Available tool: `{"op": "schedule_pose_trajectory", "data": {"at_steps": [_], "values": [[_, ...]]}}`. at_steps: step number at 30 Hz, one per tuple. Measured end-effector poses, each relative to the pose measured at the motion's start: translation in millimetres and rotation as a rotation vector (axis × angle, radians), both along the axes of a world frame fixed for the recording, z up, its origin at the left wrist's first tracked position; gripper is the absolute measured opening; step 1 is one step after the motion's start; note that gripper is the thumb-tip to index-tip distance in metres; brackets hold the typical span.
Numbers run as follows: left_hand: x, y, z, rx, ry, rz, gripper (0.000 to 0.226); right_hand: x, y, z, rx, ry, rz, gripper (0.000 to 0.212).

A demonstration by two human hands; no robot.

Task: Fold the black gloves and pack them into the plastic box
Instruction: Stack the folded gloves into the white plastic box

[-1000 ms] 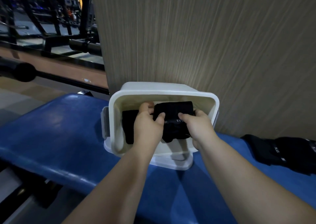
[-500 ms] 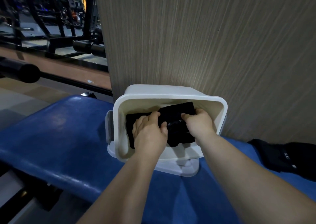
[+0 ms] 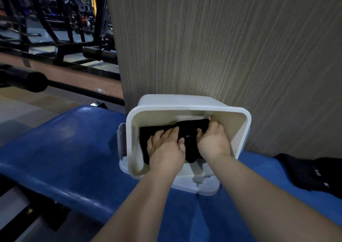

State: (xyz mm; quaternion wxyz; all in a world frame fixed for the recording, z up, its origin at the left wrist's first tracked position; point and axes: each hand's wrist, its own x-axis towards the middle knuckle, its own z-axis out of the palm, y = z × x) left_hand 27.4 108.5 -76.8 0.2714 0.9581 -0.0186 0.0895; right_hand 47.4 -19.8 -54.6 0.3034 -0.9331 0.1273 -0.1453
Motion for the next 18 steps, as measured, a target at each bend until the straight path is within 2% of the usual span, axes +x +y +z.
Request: {"op": "schedule_pose_trajectory", "data": {"at_steps": [5,11,15,18], "values": [[1,-2,-1,0.012,0.001,0.009,0.049,-3,-6,-5,-0.181,-0.165,0.170,0.044],[1,-4,-3,0.016,-0.013,0.026,0.049,-1,-9,-7,-0.394,-0.030,0.302,0.053],[0,-4,-4,0.026,-0.011,0.019,0.049,-2,-12,-9,-0.525,-0.119,0.328,0.049],[0,-4,-5,0.037,-0.001,0.012,0.049,2,-14,-12,-0.511,-0.076,0.355,0.050]]}}
